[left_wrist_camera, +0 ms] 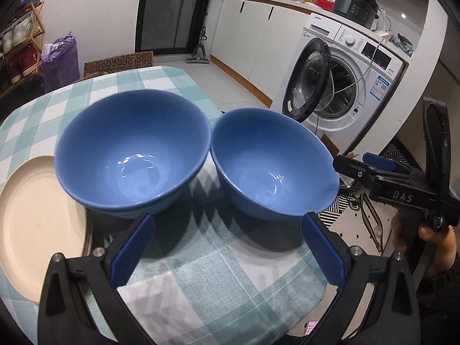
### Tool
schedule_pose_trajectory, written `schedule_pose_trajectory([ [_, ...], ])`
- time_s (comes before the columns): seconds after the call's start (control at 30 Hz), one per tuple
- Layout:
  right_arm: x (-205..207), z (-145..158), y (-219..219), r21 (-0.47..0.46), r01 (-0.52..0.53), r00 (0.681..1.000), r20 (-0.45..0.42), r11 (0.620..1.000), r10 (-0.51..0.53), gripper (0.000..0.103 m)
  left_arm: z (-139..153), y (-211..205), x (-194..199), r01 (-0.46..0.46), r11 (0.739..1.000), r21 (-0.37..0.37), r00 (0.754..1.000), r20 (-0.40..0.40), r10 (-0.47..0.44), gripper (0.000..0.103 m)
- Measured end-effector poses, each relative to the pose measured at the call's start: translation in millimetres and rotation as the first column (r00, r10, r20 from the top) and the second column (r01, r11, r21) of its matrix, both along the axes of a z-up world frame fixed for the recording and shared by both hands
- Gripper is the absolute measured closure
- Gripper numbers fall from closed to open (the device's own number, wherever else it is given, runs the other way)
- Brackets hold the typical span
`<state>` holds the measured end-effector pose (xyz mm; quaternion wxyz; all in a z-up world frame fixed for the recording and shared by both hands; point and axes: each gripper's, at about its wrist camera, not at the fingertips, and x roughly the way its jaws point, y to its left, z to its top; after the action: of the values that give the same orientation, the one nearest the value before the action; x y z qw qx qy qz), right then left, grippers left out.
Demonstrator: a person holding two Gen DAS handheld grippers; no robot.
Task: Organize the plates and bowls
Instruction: 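Move both open grippers to the rim of the remaining blue bowl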
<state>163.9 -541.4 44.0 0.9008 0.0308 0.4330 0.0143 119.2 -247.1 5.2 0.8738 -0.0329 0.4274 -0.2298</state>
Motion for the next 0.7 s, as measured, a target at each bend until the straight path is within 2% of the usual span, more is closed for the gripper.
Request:
schedule_pose_trajectory([
  [0.27, 3, -14, -7, 0.022, 0.01, 1.0, -0.03, 1.0, -0.009, 0.001, -4, -12, 5, -0.018, 1.0, -0.019, 1.0, -0.022, 0.018, 0.004],
  [0.37, 5, -17, -6, 0.026, 0.007, 1.0, -0.029, 1.0, -0.006, 0.001, -6, -16, 8, -0.027, 0.999, -0.027, 0.999, -0.032, 0.026, 0.008],
  [0.43, 7, -18, -6, 0.032, 0.002, 1.0, -0.027, 0.999, -0.001, 0.001, -8, -19, 10, -0.028, 0.999, -0.034, 0.999, -0.037, 0.027, 0.015],
  [0.7, 16, -18, 1, 0.055, -0.023, 1.0, -0.002, 0.998, 0.023, 0.003, -15, -25, 19, -0.045, 0.998, -0.039, 0.997, -0.059, 0.043, 0.017],
])
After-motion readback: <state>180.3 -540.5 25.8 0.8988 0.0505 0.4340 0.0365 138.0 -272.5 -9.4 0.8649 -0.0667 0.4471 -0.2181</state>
